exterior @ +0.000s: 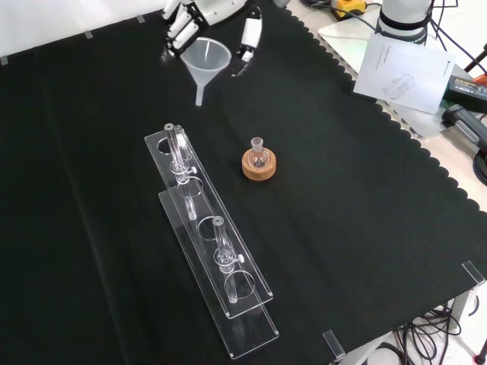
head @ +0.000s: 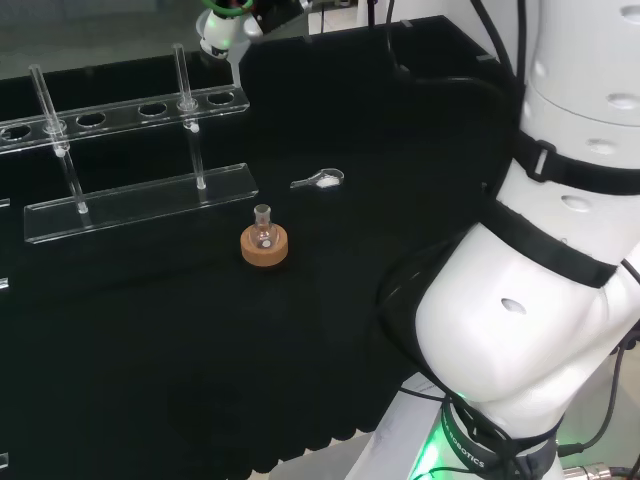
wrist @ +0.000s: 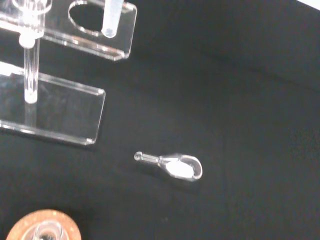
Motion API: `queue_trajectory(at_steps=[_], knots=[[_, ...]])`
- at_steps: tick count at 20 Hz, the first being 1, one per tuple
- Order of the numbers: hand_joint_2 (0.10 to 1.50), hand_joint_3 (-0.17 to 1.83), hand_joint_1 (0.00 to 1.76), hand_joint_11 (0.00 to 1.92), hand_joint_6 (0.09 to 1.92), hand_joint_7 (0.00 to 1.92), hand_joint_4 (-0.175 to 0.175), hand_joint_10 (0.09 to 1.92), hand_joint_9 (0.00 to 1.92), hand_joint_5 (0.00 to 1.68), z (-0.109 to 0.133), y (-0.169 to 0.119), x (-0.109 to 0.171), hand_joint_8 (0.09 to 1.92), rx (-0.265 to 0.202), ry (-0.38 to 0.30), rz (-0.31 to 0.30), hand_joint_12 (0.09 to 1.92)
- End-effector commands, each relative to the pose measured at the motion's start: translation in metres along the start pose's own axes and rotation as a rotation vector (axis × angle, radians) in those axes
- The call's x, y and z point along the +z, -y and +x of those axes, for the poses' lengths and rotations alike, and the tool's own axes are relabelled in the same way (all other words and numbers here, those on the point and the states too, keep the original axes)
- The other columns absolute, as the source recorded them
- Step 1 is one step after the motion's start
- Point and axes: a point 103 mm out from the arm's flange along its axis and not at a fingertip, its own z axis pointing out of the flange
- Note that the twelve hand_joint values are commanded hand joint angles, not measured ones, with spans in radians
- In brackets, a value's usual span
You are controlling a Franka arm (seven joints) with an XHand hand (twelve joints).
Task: Place the funnel on the round-bottom flask.
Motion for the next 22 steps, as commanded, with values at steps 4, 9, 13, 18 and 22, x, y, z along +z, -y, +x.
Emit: queue_trajectory(at_steps=[4,9,13,18,22], knots=[[0.85,0.42,0.62,0.55,0.09,0.60,-0.014,0.53,0.91,0.51,0.008,0.047,0.028,0.70,0.041,-0.026,0.030,1.32],[0.84,0.42,0.62,0.55,0.09,0.60,-0.013,0.53,0.91,0.51,0.011,0.059,0.048,0.70,0.044,-0.044,0.049,1.32],[0.84,0.42,0.62,0.55,0.09,0.60,-0.013,0.53,0.91,0.51,0.015,0.065,0.066,0.70,0.042,-0.055,0.063,1.32],[0.84,0.43,0.62,0.55,0.09,0.60,-0.013,0.52,0.91,0.51,0.021,0.069,0.085,0.70,0.035,-0.076,0.073,1.32],[0.84,0.43,0.63,0.56,0.09,0.59,-0.012,0.52,0.91,0.51,0.026,0.067,0.097,0.70,0.023,-0.079,0.088,1.31]])
